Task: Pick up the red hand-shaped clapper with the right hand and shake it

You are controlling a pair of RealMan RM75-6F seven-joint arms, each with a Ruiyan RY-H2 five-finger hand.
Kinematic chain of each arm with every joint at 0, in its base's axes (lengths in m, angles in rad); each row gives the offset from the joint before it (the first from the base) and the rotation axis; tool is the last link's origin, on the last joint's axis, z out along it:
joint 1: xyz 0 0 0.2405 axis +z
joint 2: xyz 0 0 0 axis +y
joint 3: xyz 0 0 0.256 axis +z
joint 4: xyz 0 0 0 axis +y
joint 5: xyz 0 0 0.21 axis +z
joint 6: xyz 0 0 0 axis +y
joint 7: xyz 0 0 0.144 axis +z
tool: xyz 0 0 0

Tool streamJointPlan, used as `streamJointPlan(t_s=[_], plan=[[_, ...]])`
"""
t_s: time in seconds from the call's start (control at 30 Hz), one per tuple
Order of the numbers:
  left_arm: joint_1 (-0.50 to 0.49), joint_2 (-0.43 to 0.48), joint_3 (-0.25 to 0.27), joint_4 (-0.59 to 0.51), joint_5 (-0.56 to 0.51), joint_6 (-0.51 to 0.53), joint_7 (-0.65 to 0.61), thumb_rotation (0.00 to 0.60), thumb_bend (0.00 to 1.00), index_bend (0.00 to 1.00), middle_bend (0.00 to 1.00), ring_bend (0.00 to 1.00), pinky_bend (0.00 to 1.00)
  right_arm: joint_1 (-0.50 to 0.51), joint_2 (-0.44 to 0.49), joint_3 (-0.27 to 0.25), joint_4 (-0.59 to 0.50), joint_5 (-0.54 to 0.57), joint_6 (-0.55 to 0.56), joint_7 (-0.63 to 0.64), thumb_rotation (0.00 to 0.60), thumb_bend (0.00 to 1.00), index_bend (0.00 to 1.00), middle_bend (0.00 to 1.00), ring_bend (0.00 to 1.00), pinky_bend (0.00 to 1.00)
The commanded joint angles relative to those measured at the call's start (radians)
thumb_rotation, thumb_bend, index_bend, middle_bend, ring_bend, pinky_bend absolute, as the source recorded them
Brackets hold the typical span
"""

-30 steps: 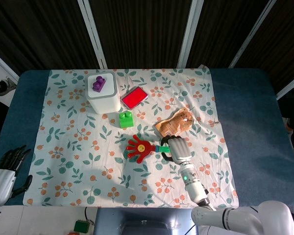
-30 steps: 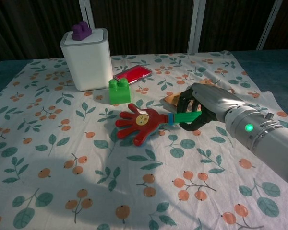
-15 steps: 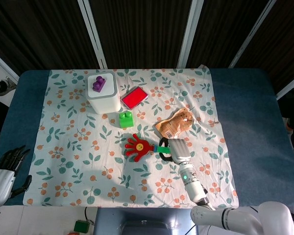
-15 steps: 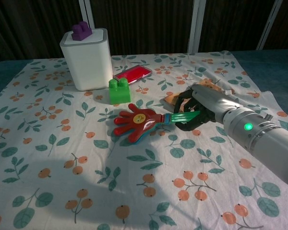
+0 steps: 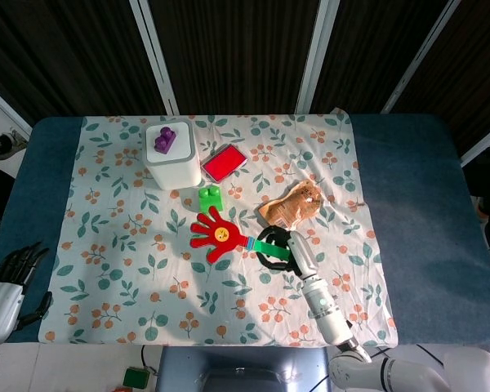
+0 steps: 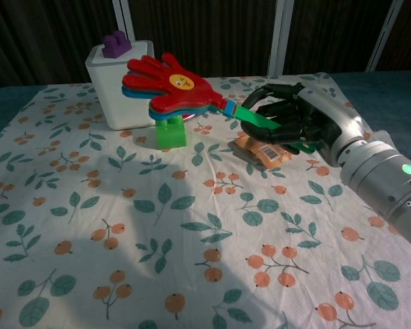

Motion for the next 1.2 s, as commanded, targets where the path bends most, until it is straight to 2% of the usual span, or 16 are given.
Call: streamJointPlan(t_s=[0.03,0.17,0.2,0.33,0.43,0.5,0.6,0.7,0.8,0.87,0.93,1.03,1.1,1.2], plan=[[-0.001,0.000,-0.001,-0.002,-0.003,-0.004,0.004,0.600,0.44,0.04,0.00,0.00,0.10,-0.055,-0.024,-0.013,0.100,-0.167,0.196,0.228,0.600,0.61,0.92,0.81,0.90,1.00],[-0.003,-0.002,-0.001,-0.001,-0.006,-0.010,0.007,0.600,0.44,0.04,0.00,0.00,0.10,-0.020,0.016,-0.030,0.107,-0.160,0.108,0.218,0.600,0.61,0.92,0.81,0.90,1.00],[-0.004,-0.002,-0.001,-0.002,-0.007,-0.012,0.009,0.600,0.44,0.04,0.00,0.00,0.10,-0.008,0.025,-0.033,0.110,-0.140,0.064,0.165,0.600,0.61,0.92,0.81,0.90,1.00],[-0.004,-0.003,0.000,-0.005,-0.006,-0.014,0.016,0.600,0.44,0.04,0.00,0.00,0.10,0.033,0.066,-0.039,0.072,0.012,-0.162,-0.219,0.600,0.61,0.92,0.81,0.90,1.00],[-0.004,-0.002,0.000,-0.006,-0.006,-0.015,0.017,0.600,0.44,0.05,0.00,0.00,0.10,0.040,0.078,-0.026,0.016,0.127,-0.229,-0.415,0.600,0.61,0.92,0.81,0.90,1.00],[-0.004,0.000,0.000,-0.007,-0.007,-0.014,0.016,0.600,0.44,0.05,0.00,0.00,0.10,0.038,0.092,-0.018,-0.032,0.172,-0.249,-0.449,0.600,0.61,0.92,0.81,0.90,1.00],[-0.002,0.001,-0.001,-0.006,-0.009,-0.013,0.013,0.600,0.44,0.05,0.00,0.00,0.10,0.023,0.110,-0.001,-0.102,0.170,-0.225,-0.402,0.600,0.61,0.92,0.81,0.90,1.00],[-0.003,0.000,-0.001,-0.006,-0.007,-0.013,0.012,0.600,0.44,0.05,0.00,0.00,0.10,-0.008,0.138,0.014,-0.188,0.102,-0.181,-0.202,0.600,0.61,0.92,0.81,0.90,1.00],[-0.003,-0.001,-0.001,-0.006,-0.009,-0.016,0.015,0.600,0.44,0.05,0.00,0.00,0.10,-0.048,0.165,-0.003,-0.226,-0.048,-0.071,0.037,0.600,0.61,0.92,0.81,0.90,1.00],[-0.003,-0.001,-0.001,-0.007,-0.010,-0.015,0.017,0.600,0.44,0.05,0.00,0.00,0.10,-0.071,0.156,-0.024,-0.186,-0.154,0.042,0.147,0.600,0.61,0.92,0.81,0.90,1.00],[-0.003,-0.002,-0.001,-0.008,-0.011,-0.015,0.019,0.600,0.44,0.05,0.00,0.00,0.10,-0.088,0.129,-0.028,-0.135,-0.190,0.120,0.191,0.600,0.61,0.92,0.81,0.90,1.00],[-0.003,-0.002,-0.001,-0.008,-0.012,-0.016,0.022,0.600,0.44,0.05,0.00,0.00,0.10,-0.093,0.115,-0.036,-0.098,-0.223,0.178,0.256,0.600,0.61,0.92,0.81,0.90,1.00],[-0.003,-0.003,-0.001,-0.008,-0.012,-0.018,0.023,0.600,0.44,0.05,0.00,0.00,0.10,-0.089,0.108,-0.038,-0.063,-0.233,0.193,0.258,0.600,0.61,0.92,0.81,0.90,1.00],[-0.004,-0.003,-0.002,-0.008,-0.015,-0.021,0.024,0.600,0.44,0.05,0.00,0.00,0.10,-0.078,0.083,-0.023,-0.026,-0.190,0.169,0.222,0.600,0.61,0.92,0.81,0.90,1.00]])
